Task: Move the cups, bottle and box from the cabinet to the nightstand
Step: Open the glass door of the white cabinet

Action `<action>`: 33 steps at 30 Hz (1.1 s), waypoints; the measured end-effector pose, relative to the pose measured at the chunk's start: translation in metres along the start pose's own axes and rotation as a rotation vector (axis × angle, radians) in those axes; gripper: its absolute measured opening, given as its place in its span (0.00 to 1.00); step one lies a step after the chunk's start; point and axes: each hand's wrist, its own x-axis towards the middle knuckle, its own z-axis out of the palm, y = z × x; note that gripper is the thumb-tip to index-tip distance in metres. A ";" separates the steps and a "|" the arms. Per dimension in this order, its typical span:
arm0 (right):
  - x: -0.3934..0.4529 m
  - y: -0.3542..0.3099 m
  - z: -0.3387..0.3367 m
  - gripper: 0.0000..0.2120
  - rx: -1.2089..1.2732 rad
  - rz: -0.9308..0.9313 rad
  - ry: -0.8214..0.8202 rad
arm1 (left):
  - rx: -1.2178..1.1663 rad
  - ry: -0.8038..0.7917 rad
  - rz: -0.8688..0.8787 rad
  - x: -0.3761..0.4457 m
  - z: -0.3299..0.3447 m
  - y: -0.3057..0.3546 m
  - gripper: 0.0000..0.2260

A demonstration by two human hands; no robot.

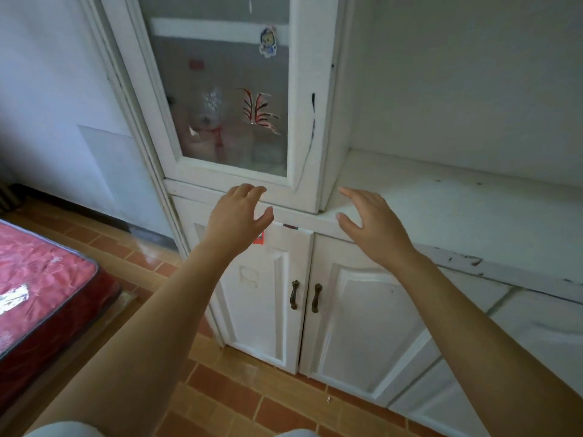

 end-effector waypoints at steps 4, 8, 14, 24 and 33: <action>0.023 -0.004 -0.022 0.22 0.012 -0.045 0.062 | 0.010 0.086 0.008 0.019 -0.021 0.013 0.22; 0.047 -0.008 -0.042 0.23 0.030 -0.081 0.119 | 0.015 0.161 0.028 0.038 -0.039 0.027 0.23; 0.083 -0.011 -0.062 0.24 0.067 -0.124 0.166 | -0.008 0.281 0.073 0.068 -0.060 0.051 0.29; 0.119 -0.001 -0.064 0.27 0.139 -0.121 0.123 | 0.029 0.382 0.128 0.108 -0.065 0.086 0.37; 0.143 0.003 -0.050 0.32 0.307 -0.115 0.135 | -0.010 0.387 0.116 0.126 -0.046 0.094 0.39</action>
